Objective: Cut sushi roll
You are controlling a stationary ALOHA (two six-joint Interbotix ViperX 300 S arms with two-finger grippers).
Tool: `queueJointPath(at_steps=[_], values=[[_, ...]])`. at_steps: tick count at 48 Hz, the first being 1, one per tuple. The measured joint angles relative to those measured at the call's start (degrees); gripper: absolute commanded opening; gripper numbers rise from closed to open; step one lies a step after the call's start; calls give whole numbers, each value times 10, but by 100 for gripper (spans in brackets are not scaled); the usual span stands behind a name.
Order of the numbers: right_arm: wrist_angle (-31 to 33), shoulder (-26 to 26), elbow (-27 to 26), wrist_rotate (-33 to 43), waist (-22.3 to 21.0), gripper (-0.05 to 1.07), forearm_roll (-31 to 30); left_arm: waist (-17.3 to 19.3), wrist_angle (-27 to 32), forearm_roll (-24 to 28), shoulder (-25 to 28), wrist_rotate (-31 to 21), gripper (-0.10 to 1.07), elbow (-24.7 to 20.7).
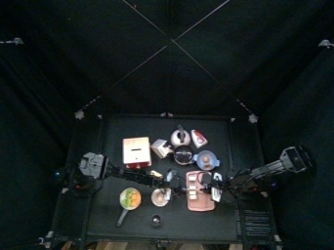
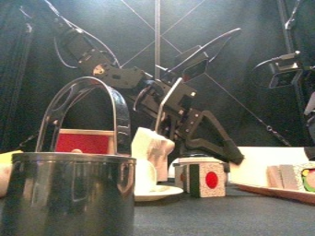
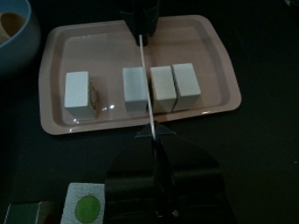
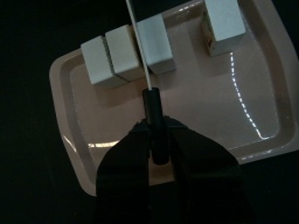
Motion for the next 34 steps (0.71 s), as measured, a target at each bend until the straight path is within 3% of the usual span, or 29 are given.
queueJointPath(at_steps=[34], values=[[20,-11,4,0,-34,37,-13,19,2,2,-3,2,32,-2]])
